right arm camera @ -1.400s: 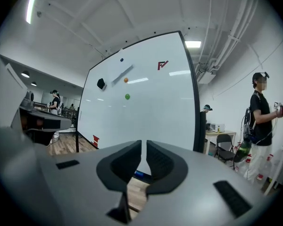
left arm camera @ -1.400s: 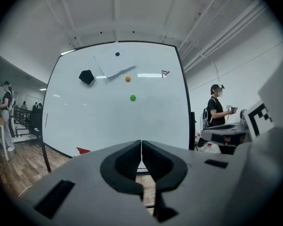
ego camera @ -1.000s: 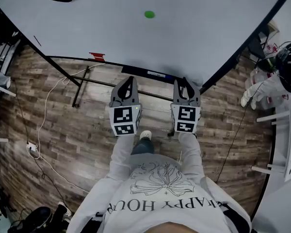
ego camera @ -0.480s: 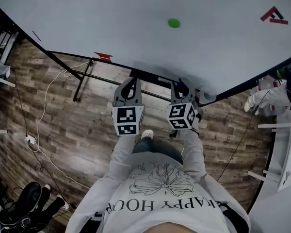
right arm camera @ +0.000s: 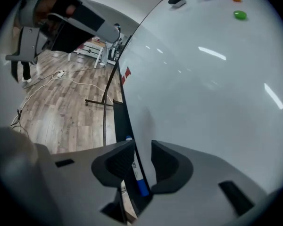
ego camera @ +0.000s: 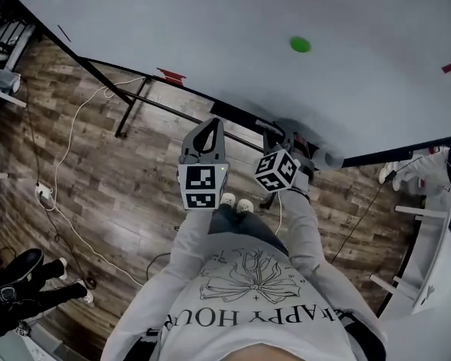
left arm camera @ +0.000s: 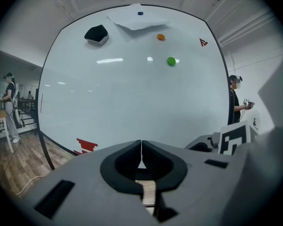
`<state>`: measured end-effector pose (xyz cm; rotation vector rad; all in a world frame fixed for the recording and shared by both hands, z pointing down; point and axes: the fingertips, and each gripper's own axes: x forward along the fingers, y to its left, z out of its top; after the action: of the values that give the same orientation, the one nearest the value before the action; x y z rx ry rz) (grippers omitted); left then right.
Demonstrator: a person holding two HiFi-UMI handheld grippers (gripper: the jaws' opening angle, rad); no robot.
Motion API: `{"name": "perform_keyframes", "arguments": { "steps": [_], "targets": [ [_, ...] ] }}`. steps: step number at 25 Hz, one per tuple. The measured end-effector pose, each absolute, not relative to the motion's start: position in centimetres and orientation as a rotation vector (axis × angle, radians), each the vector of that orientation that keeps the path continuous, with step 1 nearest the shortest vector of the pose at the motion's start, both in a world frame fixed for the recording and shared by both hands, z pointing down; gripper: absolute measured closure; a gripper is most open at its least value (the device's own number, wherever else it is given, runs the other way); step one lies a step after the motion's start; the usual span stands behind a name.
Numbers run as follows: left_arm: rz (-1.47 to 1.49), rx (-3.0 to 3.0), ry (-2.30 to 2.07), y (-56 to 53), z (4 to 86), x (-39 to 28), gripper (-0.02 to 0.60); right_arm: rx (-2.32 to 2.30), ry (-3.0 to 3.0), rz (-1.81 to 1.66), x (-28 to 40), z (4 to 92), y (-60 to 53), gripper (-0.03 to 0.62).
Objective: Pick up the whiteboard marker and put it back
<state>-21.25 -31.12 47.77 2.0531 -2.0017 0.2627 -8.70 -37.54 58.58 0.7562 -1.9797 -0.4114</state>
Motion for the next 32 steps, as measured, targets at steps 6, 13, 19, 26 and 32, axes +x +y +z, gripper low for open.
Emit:
{"name": "perform_keyframes", "arguments": {
  "steps": [6, 13, 19, 26, 32],
  "targets": [
    [0.261, 1.984, -2.037, -30.8, 48.3, -22.3, 0.575, 0.63, -1.913, -0.464, -10.0, 61.5, -38.3, 0.476],
    [0.231, 1.933, -2.062, -30.7, 48.6, -23.1, 0.575, 0.549, -1.834, -0.514, -10.5, 64.0, -39.1, 0.476],
    [0.197, 1.903, -2.081, -30.5, 48.3, -23.7, 0.575, 0.489, -1.764, -0.501, -10.6, 65.8, -39.1, 0.482],
    [0.186, 1.878, -2.1, -29.8, 48.2, -24.7, 0.575, 0.523, -1.673, -0.505, -10.6, 66.0, -39.5, 0.519],
    [0.174, 1.871, -2.114, -29.4, 48.0, -25.3, 0.575, 0.553, -1.66, -0.506, -10.6, 66.2, -39.7, 0.528]
  ]
}}
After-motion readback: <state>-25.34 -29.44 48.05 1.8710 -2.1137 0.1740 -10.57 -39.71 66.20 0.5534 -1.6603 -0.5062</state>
